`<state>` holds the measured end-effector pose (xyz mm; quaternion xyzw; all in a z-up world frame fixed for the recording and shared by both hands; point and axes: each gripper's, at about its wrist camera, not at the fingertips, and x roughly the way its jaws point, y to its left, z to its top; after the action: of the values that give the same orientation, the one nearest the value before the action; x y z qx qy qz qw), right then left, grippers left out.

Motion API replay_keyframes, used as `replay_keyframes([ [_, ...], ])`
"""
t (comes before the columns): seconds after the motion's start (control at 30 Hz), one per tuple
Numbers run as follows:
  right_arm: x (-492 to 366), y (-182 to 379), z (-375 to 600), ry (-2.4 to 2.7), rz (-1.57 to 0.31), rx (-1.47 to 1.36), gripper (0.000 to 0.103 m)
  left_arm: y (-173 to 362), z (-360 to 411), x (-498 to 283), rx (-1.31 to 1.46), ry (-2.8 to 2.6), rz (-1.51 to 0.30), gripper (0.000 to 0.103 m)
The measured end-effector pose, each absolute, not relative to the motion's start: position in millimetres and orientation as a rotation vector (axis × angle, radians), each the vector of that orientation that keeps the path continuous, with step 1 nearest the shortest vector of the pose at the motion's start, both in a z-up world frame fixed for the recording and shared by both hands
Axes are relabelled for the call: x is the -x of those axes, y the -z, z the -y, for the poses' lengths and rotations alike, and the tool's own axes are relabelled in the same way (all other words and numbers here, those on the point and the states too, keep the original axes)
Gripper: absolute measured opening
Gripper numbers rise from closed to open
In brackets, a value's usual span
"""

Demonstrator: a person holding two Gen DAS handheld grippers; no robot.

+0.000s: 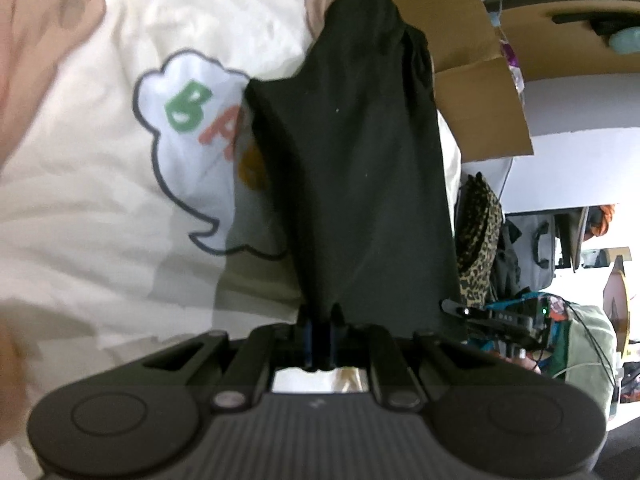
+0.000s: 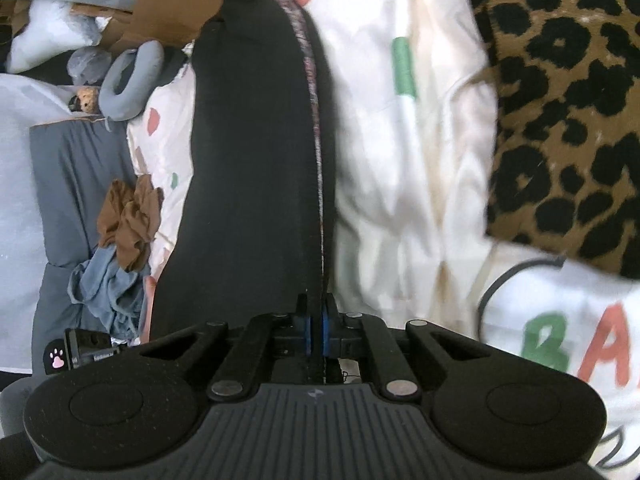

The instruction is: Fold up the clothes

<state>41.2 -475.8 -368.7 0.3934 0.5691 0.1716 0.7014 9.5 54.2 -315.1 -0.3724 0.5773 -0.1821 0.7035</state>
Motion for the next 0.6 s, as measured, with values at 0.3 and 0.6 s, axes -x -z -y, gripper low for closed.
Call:
replay_keyframes([
  [0.3,-22.2,368.0,449.6,-0.41,-1.271,-0.891,0.002,306.4,-60.3,-24.2,0.745,0.377,-1.337,0.008],
  [0.6,-4.2,396.0,431.7,-0.388,-1.305,-0.902,0.004,338.3,-62.6,-25.1,0.684,0.338,-1.423,0.008],
])
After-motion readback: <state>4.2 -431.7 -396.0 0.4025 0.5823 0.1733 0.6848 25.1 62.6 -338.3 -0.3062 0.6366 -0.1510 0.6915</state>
